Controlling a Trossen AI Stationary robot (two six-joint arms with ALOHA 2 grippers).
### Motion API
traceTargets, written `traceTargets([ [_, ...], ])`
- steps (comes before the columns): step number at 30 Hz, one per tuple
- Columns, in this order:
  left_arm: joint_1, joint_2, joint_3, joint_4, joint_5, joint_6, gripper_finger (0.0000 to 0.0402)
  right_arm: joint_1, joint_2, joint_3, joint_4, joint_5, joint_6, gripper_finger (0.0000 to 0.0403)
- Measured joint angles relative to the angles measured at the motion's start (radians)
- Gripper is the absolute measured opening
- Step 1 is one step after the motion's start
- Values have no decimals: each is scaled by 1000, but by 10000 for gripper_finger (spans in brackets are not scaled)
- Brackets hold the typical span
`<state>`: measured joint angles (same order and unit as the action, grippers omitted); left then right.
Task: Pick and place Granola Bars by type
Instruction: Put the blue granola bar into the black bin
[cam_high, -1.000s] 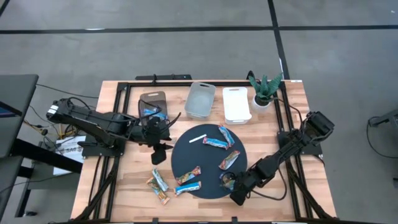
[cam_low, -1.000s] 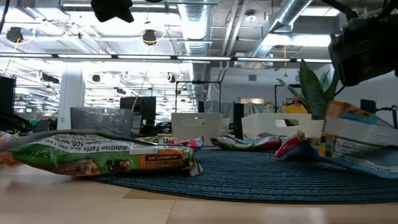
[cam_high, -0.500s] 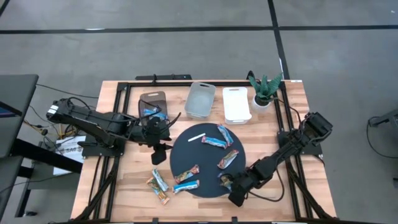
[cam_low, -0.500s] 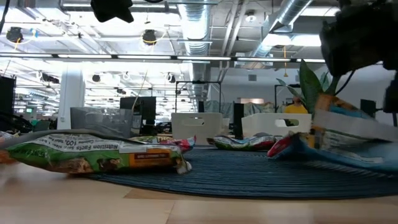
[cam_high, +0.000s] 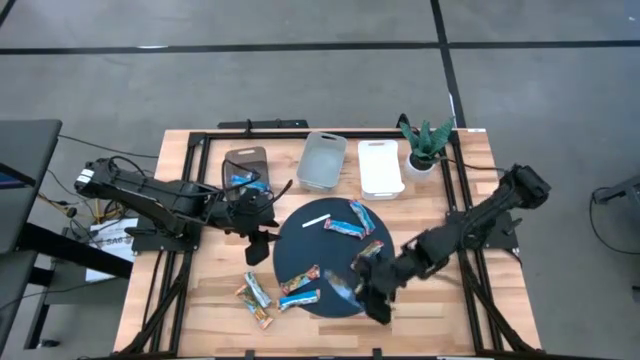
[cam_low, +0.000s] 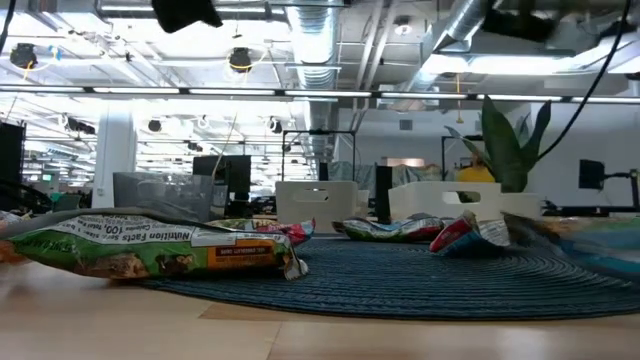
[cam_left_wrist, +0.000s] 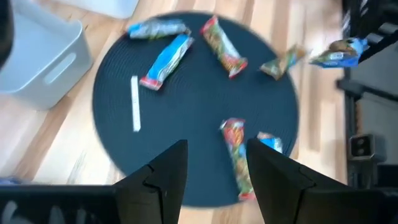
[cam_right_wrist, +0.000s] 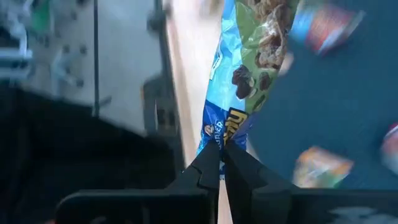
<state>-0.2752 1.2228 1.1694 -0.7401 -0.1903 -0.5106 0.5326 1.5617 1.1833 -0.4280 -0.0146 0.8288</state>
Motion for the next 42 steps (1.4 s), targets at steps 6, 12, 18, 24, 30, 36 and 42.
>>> traceTargets([
  [6,15,0,0,201,-9,24,158,-153,-46,79,-58,77,-146,0],
  [12,67,0,0,321,-57,1,158,-262,-44,133,-60,82,-258,0],
  [18,114,4,0,391,-53,-42,158,-307,-42,173,-57,96,-337,0],
  [24,142,6,0,469,-52,-43,158,-323,-30,189,-55,94,-386,0],
  [30,160,6,0,471,-26,-54,129,-337,-30,188,-51,93,-399,0],
  [36,160,6,0,471,-20,-49,22,-339,-30,188,-48,92,-411,0],
  [42,160,6,0,471,-21,-46,2,-348,-30,188,-43,96,-418,0],
])
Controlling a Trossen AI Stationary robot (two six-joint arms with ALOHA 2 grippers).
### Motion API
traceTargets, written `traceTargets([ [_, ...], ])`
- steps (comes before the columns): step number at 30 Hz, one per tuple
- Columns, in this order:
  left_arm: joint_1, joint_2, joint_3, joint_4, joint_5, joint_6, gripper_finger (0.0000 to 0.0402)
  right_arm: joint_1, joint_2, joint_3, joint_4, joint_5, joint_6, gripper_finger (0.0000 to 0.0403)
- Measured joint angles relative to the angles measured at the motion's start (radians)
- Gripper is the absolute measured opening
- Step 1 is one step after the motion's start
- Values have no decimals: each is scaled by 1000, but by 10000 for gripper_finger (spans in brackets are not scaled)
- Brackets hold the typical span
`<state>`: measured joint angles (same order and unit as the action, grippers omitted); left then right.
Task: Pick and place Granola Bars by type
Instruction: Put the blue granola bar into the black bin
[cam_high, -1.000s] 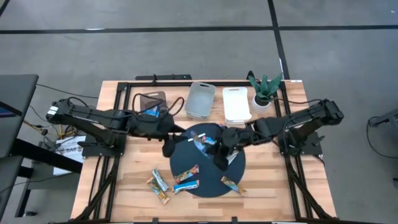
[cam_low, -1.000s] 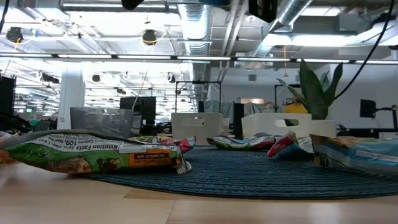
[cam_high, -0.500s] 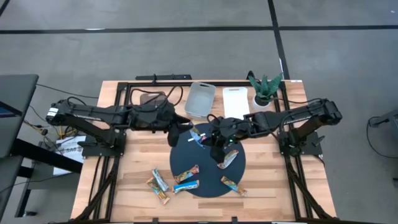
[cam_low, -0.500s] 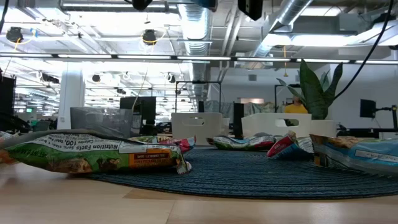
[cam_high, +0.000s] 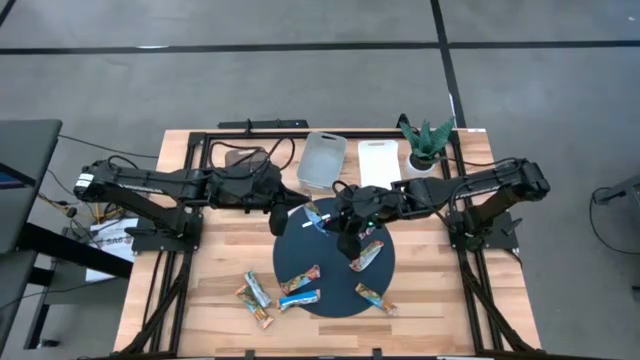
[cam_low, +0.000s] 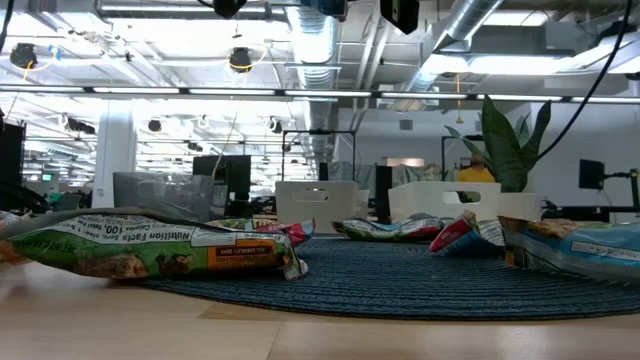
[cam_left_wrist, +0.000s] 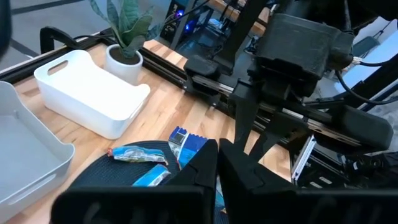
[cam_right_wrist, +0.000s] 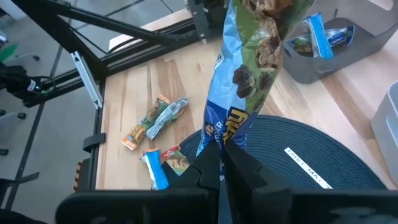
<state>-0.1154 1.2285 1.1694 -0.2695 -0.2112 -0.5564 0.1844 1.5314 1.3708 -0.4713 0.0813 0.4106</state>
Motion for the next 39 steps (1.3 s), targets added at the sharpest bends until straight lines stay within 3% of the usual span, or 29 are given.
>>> traceTargets([
  [11,85,-5,0,-90,-59,16,0,-25,0,0,-1,31,21,8],
  [15,143,-16,-1,-187,-61,31,0,-36,0,0,-34,30,26,45],
  [22,214,-56,-1,-208,-45,68,0,-56,-39,-2,-89,23,26,144],
  [28,315,-114,-1,-397,-78,95,0,-69,-118,-1,-218,33,26,213],
  [32,384,-139,0,-545,-81,107,0,-69,-190,-1,-290,72,24,232],
  [39,462,-130,0,-652,-85,144,0,-69,-307,-1,-367,105,24,234],
])
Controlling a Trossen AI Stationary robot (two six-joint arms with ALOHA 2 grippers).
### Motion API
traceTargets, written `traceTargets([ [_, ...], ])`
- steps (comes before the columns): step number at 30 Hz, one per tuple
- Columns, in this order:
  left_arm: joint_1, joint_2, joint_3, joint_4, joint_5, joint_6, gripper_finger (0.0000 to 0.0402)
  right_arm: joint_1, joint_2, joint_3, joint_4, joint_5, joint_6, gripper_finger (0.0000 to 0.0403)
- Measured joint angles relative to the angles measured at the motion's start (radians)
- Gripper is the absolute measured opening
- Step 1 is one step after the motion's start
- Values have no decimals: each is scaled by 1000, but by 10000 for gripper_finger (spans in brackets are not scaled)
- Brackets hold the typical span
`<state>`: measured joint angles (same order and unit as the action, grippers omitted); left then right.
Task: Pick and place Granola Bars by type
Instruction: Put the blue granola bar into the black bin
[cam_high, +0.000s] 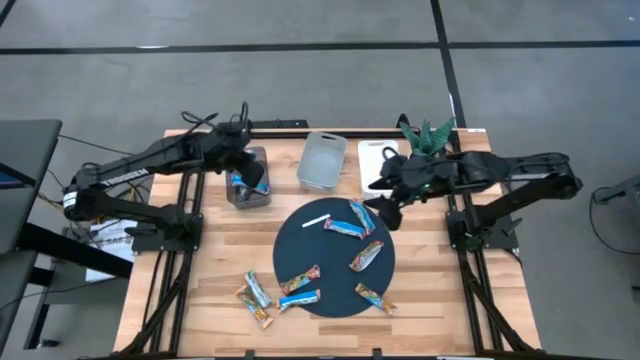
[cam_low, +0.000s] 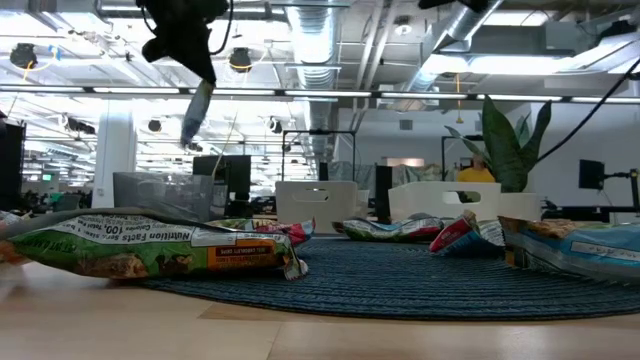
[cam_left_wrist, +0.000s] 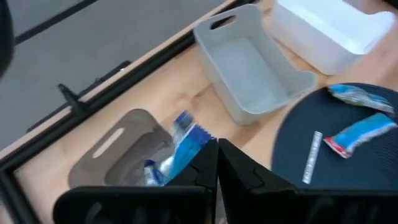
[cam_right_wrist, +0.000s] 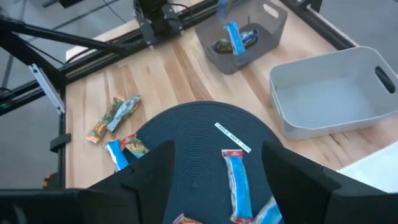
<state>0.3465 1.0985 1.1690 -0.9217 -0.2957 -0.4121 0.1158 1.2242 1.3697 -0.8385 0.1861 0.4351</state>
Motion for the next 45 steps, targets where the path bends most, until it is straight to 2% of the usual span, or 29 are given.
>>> traceTargets([
  [3,21,1,0,-12,4,22,5,0,-30,0,-29,1,0,234],
  [5,33,0,0,-15,10,33,22,0,-39,0,-48,8,0,234],
  [13,96,1,0,-95,-1,35,139,0,-45,0,-127,26,-6,234],
  [18,108,1,0,-75,-3,30,177,-1,-45,0,-134,26,-29,234],
  [26,108,1,0,-9,15,7,180,-2,-45,0,-154,55,-44,234],
  [33,74,22,0,92,174,-110,178,-2,-45,0,-175,63,-42,234],
  [40,-32,151,0,131,213,-275,178,-11,-45,0,-180,78,-16,234],
  [45,-59,252,0,131,212,-345,178,-27,-45,0,-180,78,-16,234],
])
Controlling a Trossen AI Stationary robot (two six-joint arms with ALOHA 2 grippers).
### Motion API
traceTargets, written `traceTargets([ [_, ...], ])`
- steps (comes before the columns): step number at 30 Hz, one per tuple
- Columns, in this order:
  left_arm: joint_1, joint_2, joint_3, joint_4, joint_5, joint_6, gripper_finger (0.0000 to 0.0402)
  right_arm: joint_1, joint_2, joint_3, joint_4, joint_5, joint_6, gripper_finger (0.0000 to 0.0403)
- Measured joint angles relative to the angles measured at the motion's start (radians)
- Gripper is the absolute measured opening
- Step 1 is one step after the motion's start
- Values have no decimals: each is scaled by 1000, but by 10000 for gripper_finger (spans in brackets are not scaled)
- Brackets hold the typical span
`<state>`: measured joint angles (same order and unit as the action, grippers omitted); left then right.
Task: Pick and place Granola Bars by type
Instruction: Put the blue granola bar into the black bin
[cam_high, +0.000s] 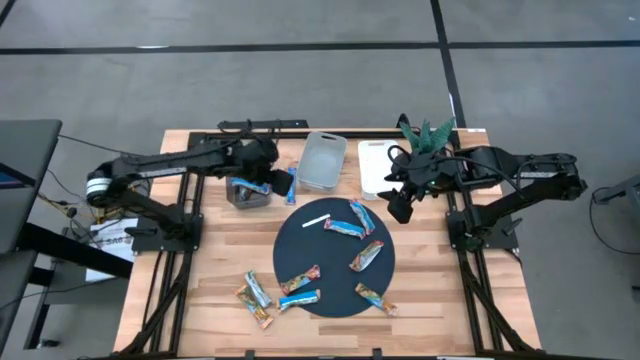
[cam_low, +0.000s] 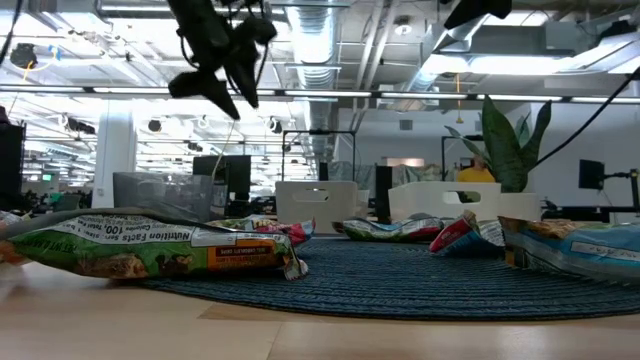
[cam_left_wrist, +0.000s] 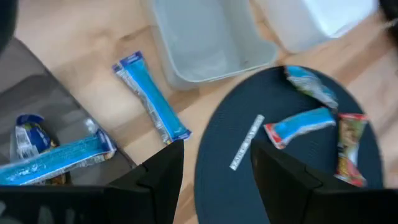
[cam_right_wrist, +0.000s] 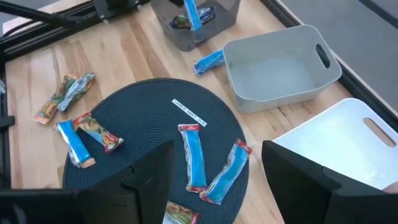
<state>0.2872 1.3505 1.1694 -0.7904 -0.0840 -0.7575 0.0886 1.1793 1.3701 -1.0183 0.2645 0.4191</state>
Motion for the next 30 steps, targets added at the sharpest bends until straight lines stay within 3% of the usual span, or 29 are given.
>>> traceTargets([
  [30,0,376,0,105,-30,-42,178,-67,0,0,-53,0,-87,234],
])
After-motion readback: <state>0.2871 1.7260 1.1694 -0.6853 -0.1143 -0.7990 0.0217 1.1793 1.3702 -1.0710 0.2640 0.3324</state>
